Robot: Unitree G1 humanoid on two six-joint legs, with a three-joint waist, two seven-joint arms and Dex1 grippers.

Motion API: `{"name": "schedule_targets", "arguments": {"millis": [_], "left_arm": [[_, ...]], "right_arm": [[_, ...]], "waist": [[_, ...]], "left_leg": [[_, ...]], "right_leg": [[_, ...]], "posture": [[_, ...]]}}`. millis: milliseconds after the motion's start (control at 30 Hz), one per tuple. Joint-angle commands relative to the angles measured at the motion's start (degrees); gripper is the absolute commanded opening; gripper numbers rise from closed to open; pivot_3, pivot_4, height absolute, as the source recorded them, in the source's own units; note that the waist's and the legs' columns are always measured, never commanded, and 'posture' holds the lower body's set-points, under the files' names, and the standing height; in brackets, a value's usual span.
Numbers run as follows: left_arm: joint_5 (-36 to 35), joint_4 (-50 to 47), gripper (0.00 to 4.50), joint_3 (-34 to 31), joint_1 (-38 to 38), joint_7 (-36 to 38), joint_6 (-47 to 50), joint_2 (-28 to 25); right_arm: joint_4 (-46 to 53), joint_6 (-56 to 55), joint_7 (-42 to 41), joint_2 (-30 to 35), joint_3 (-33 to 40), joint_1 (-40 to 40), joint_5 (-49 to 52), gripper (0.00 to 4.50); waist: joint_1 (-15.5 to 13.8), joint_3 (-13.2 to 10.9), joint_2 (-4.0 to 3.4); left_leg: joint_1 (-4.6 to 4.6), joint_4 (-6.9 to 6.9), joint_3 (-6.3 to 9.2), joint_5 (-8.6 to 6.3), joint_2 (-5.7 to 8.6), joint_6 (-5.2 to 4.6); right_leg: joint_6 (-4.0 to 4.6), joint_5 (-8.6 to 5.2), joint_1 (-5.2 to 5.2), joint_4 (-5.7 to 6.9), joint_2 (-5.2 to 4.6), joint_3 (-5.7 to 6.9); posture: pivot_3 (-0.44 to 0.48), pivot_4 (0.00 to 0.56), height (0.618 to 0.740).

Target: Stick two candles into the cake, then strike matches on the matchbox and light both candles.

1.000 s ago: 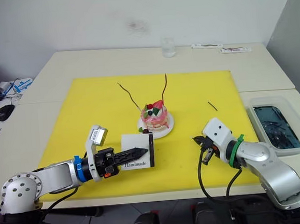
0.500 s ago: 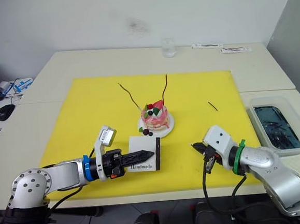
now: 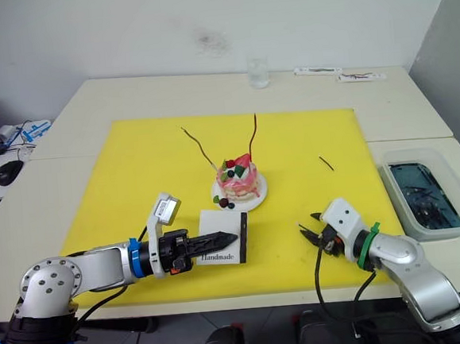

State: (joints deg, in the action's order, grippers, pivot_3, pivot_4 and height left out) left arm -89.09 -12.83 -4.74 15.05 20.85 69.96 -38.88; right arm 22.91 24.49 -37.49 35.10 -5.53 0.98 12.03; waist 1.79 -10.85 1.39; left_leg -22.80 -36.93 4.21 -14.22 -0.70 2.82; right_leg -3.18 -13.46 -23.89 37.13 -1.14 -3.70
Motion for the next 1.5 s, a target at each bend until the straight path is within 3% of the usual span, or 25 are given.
{"name": "schedule_targets", "arguments": {"millis": [33, 367, 867, 967, 1133, 1500], "left_arm": [[-0.1, -0.3, 0.0, -0.8, 0.5, 1.2, 0.0, 0.0], [0.0, -0.3, 0.0, -1.0, 0.6, 1.4, 0.2, -0.2], [0.1, -0.4, 0.0, -0.9, 0.7, 1.5, 0.4, 0.1], [0.1, -0.4, 0.0, -0.8, 0.7, 1.4, 0.5, 0.2], [0.1, -0.5, 0.0, -0.8, 0.6, 1.2, 0.4, 0.2], [-0.5, -0.3, 0.0, -0.5, 1.1, -1.1, 0.2, 1.2]], "right_arm": [[-2.5, -4.3, -2.0, -0.8, 0.8, -0.3, 0.7, 2.42], [-7.9, -11.2, -4.6, -3.7, 1.2, 0.1, 2.1, 2.42], [-8.3, -12.7, -5.3, -4.9, -0.7, 0.7, 0.3, 2.42], [-8.9, -12.7, -5.2, -4.8, -1.1, 0.7, -0.4, 1.81], [-9.1, -13.1, -5.2, -4.8, -1.2, 0.7, -0.7, 0.04], [-4.0, -10.1, -6.0, -3.1, 1.0, 0.8, 2.4, 0.04]], "waist": [[0.0, 0.0, 0.0], [0.0, 0.0, 0.0], [0.1, 0.0, 0.0], [0.1, 0.0, 0.0], [0.1, 0.0, 0.0], [0.1, 0.0, 0.0]], "left_leg": [[0.0, 0.0, 0.0, 0.0, 0.0, 0.0], [0.18, -0.02, 0.0, 0.0, -0.01, -0.01], [0.36, -0.02, 0.01, 0.0, -0.01, -0.01], [0.36, -0.02, 0.01, 0.0, -0.01, -0.01], [0.42, -0.03, 0.01, 0.0, -0.01, -0.01], [0.47, -0.03, 0.01, 0.0, -0.01, -0.01]], "right_leg": [[0.0, 0.0, 0.01, 0.0, 0.0, 0.0], [0.08, -0.04, 0.19, 0.01, 0.01, -0.02], [0.09, -0.05, 0.35, 0.02, 0.02, -0.02], [0.09, -0.05, 0.35, 0.02, 0.03, -0.02], [0.09, -0.05, 0.43, 0.02, 0.02, -0.02], [0.1, -0.05, 0.48, 0.01, 0.02, -0.03]], "posture": [[0.0, 0.15, 0.74], [0.0, 0.15, 0.74], [0.0, 0.15, 0.74], [0.0, 0.15, 0.74], [0.0, 0.15, 0.74], [0.0, 0.15, 0.74]]}}
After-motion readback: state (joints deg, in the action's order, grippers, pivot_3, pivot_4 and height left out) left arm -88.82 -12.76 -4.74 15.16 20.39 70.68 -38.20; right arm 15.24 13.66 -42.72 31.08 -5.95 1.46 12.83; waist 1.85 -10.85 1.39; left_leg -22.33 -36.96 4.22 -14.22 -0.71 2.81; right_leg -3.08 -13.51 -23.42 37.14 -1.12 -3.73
